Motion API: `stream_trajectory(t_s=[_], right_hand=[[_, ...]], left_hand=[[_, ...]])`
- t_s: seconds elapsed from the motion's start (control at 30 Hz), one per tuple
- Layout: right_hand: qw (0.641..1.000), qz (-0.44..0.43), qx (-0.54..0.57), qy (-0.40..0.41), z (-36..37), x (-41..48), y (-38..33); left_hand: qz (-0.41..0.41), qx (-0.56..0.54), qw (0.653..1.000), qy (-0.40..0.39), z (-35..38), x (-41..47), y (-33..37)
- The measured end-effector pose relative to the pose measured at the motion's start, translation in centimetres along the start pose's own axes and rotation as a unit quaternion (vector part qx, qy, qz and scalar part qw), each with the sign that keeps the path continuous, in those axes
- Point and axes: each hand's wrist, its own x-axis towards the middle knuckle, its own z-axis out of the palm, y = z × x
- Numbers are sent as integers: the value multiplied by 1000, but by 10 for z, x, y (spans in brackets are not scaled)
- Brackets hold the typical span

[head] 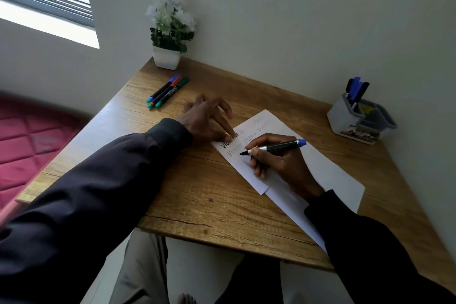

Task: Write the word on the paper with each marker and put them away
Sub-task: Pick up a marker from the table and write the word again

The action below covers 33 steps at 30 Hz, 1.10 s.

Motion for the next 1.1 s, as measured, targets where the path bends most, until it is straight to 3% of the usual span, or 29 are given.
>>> stream_trajectory(t_s=[0.63, 0.93, 1.03, 1.1], right_hand=[[993, -34, -107, 30, 7, -4, 4], [996, -28, -72, 43, 10, -6, 4], [997, -21, -55, 43, 10, -7, 2], [998, -19, -52, 43, 9, -8, 3]], left_hand=[[-30, 17, 999, -1, 3, 1, -1], [-2, 18, 1000, 2, 5, 3, -5], [28, 25, 998, 42, 1, 4, -13], [-12, 15, 994, 107, -2, 7, -20]])
